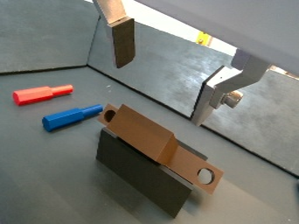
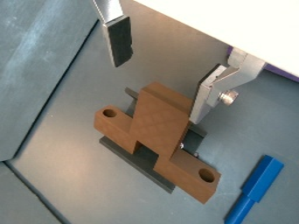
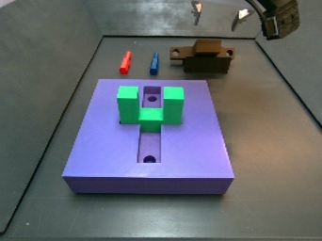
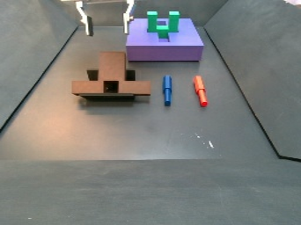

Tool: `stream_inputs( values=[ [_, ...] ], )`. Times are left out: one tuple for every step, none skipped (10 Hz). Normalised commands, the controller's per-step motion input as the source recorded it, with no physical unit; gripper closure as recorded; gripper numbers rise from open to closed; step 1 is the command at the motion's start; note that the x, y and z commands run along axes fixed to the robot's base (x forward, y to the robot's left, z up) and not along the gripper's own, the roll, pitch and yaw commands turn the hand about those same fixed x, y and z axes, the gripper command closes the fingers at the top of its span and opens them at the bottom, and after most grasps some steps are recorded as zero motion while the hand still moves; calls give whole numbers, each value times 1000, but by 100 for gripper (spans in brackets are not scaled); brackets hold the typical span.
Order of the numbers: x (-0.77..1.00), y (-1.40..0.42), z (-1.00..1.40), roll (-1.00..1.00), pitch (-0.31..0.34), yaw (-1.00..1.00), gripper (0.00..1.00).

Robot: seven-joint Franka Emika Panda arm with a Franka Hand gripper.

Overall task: Pick up the brown object. Move up. Place the brown object on the fixture. Regrasp the brown object. Move to above the board. Insert the brown object.
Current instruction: Regrasp the brown object.

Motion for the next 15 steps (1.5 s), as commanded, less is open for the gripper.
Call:
stream_inputs(
  values=[
    [94,0,-357,0,-51,71,0],
    [106,0,-609,0,-291,369,0],
    [166,0,-503,0,-283,569,0],
    [109,0,-297,0,-157,509,0],
    [0,23,-200,129,-29,277,0],
    [0,0,-160,314,0,71,0],
    [0,6,-151,314,17,0,0],
    [0,6,-160,346,0,0,0],
    [0,0,-237,460,0,43,0],
    [0,0,-271,454,0,97,0],
    [0,0,-203,406,0,129,0],
    [46,0,-120,394,0,183,0],
    [323,0,-49,431,69,266,0],
    [266,0,-151,529,31,223,0],
    [74,0,-320,620,0,157,0]
  ],
)
